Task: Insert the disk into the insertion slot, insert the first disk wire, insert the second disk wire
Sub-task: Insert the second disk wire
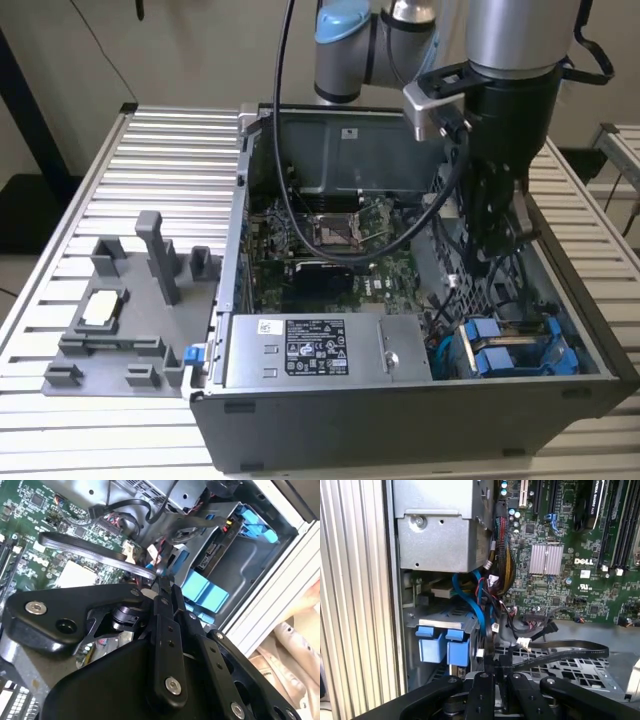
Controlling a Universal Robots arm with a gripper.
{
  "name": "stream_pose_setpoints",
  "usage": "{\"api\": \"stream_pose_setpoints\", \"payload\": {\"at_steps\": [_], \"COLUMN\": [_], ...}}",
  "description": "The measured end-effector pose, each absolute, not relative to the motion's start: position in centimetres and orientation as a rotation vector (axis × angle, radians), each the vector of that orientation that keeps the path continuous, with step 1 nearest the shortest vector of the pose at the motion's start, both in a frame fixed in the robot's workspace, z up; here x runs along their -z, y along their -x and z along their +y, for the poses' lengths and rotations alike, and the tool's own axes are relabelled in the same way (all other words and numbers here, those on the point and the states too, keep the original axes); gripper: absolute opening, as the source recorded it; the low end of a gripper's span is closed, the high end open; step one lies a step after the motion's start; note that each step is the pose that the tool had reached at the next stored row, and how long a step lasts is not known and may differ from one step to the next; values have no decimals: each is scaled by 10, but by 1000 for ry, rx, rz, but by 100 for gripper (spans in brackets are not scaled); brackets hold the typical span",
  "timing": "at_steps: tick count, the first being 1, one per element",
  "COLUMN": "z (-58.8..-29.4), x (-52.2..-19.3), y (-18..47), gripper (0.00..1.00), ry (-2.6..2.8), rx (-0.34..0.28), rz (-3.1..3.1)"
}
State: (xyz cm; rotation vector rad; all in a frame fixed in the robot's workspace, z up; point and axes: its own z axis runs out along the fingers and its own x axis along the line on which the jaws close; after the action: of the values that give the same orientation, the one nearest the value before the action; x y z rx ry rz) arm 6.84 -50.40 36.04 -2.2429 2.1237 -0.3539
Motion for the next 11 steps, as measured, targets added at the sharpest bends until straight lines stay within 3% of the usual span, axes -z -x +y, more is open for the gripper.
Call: {"api": "stream_pose_setpoints", "payload": {"at_steps": [11], "z": [-520], "x": [-360], "y": [-89], "gripper": [16], "ry": [2275], "rx": [302], "rz": [2147]}}
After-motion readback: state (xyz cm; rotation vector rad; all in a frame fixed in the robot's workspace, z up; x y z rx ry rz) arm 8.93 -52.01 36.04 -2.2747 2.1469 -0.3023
